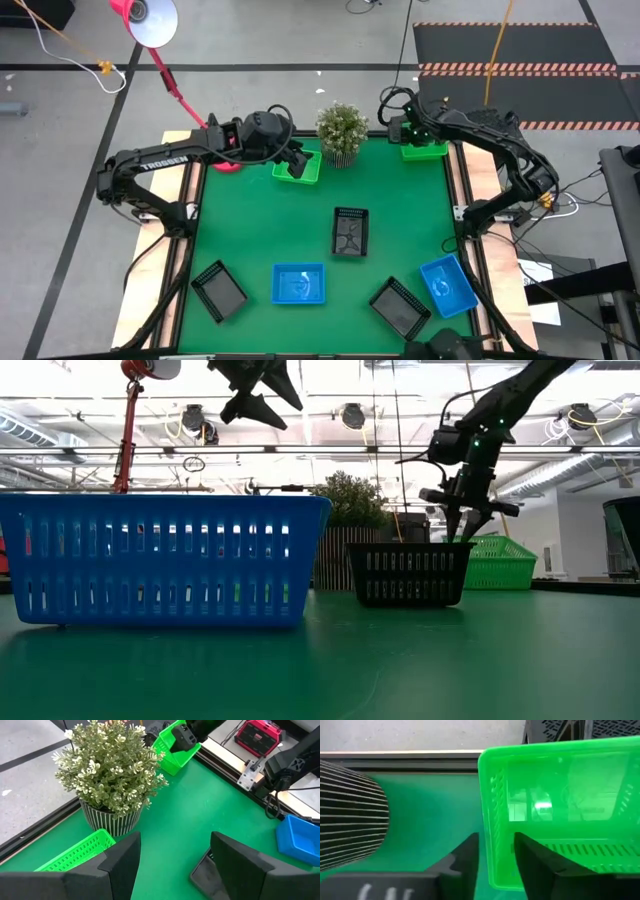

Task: Stack baskets by color
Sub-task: Stack the bottom left green bin on the top green bin

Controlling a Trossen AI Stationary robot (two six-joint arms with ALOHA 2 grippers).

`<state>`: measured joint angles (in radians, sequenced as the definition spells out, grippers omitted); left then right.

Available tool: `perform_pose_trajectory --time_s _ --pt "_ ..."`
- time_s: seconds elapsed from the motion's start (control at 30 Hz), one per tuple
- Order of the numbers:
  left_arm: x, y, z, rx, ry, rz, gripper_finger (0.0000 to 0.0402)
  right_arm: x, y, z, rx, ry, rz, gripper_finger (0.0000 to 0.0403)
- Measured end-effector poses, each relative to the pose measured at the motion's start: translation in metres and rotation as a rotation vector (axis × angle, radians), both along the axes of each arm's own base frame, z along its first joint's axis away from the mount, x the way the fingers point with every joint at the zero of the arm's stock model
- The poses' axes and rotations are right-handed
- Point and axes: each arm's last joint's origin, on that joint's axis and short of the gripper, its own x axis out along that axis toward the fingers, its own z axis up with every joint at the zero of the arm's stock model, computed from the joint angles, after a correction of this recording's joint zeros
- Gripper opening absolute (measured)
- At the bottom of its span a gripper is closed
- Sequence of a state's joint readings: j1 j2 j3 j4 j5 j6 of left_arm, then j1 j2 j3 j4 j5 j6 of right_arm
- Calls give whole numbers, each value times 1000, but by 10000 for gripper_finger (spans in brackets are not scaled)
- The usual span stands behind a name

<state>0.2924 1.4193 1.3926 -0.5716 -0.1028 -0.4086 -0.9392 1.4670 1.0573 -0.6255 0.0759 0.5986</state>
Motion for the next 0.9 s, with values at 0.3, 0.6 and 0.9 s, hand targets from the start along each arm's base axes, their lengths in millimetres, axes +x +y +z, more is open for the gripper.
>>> perform_pose_trajectory --time_s 0.3,0.6,0.9 --pt "-1 2 0 2 1 6 241 -1 1 -5 20 -14 13 5" --pt "-1 2 0 3 1 7 241 1 -1 8 19 -25 -3 11" --pt "-1 3 0 3 1 7 241 7 -7 -6 60 0 45 117"
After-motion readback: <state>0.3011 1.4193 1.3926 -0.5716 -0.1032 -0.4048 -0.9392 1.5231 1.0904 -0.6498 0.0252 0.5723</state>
